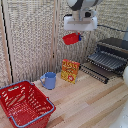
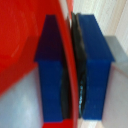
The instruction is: Extend the gripper towards the oven tray handle. Grasp the handle and carefully pull the tray out of the oven. Move the gripper above the red bowl. Grab the red bowl gently. Lift the bowl and place it onto the oven tray.
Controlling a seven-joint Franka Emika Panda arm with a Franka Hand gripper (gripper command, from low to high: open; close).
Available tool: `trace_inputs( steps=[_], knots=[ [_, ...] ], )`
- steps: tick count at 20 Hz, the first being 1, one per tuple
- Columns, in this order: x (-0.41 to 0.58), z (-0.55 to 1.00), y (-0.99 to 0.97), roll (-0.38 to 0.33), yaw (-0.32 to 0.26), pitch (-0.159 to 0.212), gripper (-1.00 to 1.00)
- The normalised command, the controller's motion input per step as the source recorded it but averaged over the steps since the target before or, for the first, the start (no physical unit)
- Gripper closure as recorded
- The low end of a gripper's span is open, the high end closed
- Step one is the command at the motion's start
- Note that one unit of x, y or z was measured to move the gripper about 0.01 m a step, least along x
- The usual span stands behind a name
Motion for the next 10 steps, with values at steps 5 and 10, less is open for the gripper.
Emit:
trace_inputs(
  steps=[5, 10],
  knots=[
    [-0.018, 0.07, -0.82, 0.051, -0.098, -0.057, 1.0],
    [-0.202, 0.02, -0.89, 0.059, -0.07, -0.003, 1.0]
  ],
)
